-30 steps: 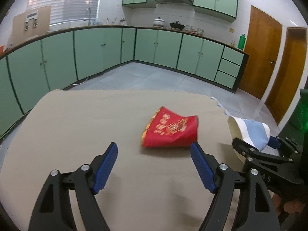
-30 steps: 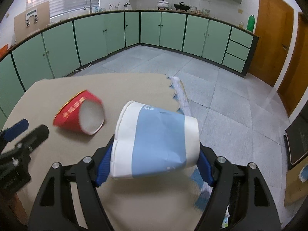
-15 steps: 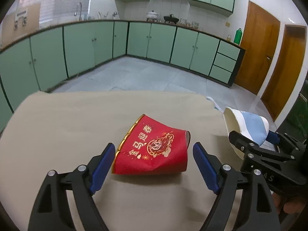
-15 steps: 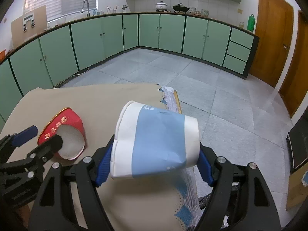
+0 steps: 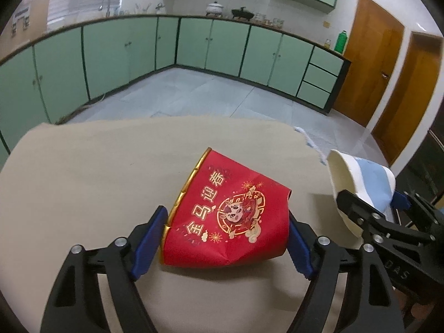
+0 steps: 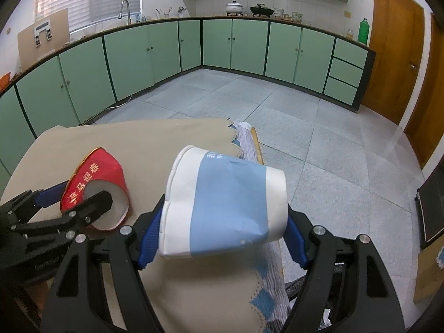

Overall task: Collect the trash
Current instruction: 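Carry both cups over the bin and open both grippers to drop them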

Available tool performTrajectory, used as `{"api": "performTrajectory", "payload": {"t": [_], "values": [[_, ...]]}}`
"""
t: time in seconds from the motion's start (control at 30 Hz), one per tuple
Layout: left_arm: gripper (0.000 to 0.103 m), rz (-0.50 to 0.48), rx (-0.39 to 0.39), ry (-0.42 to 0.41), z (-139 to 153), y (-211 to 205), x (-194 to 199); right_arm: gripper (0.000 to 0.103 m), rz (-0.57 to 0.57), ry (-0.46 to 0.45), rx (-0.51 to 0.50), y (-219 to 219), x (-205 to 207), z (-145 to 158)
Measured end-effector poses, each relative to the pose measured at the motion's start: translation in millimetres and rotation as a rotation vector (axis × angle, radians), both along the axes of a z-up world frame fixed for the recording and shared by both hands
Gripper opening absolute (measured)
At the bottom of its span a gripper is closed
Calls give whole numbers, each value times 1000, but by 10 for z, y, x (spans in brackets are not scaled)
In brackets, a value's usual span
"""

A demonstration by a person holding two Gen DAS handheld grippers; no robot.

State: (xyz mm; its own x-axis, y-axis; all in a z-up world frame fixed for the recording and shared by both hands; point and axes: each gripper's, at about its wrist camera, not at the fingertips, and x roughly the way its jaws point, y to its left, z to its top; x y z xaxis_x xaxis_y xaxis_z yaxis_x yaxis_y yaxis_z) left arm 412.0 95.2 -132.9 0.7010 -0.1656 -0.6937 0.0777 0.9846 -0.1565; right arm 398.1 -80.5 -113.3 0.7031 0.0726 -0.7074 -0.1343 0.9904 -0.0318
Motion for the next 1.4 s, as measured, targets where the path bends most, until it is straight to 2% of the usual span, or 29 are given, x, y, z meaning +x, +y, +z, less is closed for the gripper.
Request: {"api": "performTrajectory", "payload": {"t": [0.27,0.43,0.63,0.83,1.0,1.2,1.4], "values": [[78,-7,14,-50,188,-50,-504,72,-13,-6,13,-126,-259,112],[78,17,26,-51,282,-4,-733,72,-48,-10,20,-375,-513,183],[78,-4,12,-60,413,-189,-992,72,-93,-24,23,-749,-946,294],[78,-83,10,-75,510,-649,-1243,72,-153,-35,21,-1251,-1402,379],[78,-183,-2,-72,539,-1214,-1345,72,-219,-30,17,-1724,-1688,376],[78,-280,12,-59,486,-1826,-1379,72,-306,6,9,-2305,-1900,198],[79,-366,19,-10,364,-2315,-1257,73,-349,51,-12,-2630,-1943,-57]]}}
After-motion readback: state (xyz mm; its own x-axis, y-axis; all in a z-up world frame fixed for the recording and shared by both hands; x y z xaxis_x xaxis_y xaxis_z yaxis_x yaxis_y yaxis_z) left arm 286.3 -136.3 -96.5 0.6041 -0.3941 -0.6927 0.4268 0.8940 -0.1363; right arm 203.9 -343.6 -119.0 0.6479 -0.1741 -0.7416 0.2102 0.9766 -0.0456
